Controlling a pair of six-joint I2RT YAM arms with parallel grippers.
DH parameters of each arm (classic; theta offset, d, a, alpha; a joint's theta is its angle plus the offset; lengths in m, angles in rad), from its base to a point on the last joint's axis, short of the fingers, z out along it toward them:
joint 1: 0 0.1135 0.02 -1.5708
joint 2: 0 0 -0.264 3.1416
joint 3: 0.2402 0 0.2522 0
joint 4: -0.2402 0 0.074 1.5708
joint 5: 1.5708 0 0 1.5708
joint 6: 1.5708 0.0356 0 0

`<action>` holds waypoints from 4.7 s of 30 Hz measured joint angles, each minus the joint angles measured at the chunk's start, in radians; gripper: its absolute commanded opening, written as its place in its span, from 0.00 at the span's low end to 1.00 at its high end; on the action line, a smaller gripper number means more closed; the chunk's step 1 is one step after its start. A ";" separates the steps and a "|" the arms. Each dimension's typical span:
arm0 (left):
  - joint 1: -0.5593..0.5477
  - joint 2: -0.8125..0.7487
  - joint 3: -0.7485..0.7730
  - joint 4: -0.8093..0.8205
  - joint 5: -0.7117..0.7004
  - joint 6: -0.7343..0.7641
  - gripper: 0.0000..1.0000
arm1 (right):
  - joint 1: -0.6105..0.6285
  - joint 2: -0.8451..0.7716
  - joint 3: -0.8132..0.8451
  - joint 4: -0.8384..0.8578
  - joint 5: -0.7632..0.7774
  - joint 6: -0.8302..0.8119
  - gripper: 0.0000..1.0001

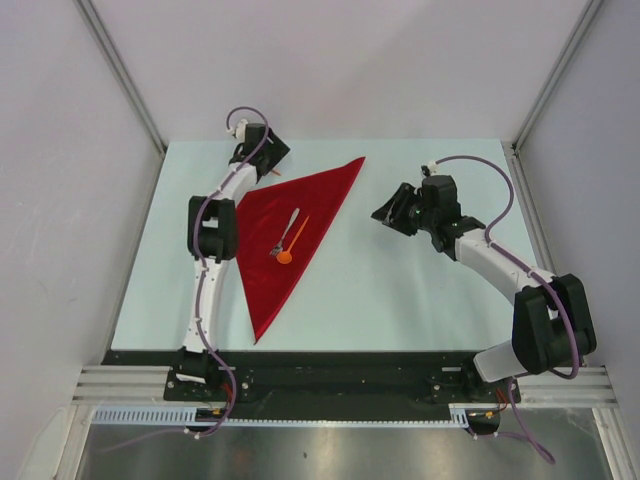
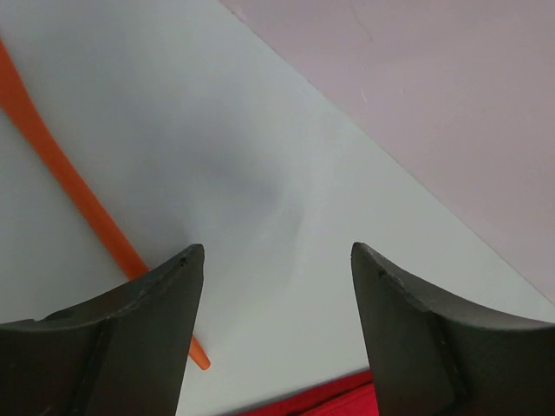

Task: Fold the napkin, place the utensils inside, and roll it up
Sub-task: Grab a utensil with the left arm

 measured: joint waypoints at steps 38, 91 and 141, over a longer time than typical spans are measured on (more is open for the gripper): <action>0.129 -0.287 -0.421 0.225 0.222 0.295 0.82 | 0.000 0.015 -0.023 0.005 -0.034 0.004 0.46; 0.103 -0.032 0.082 -0.382 0.361 1.674 0.72 | 0.053 0.021 -0.100 -0.027 -0.051 0.039 0.45; 0.095 -0.101 -0.098 0.333 0.459 0.306 0.94 | 0.102 0.037 -0.100 -0.064 -0.005 0.054 0.45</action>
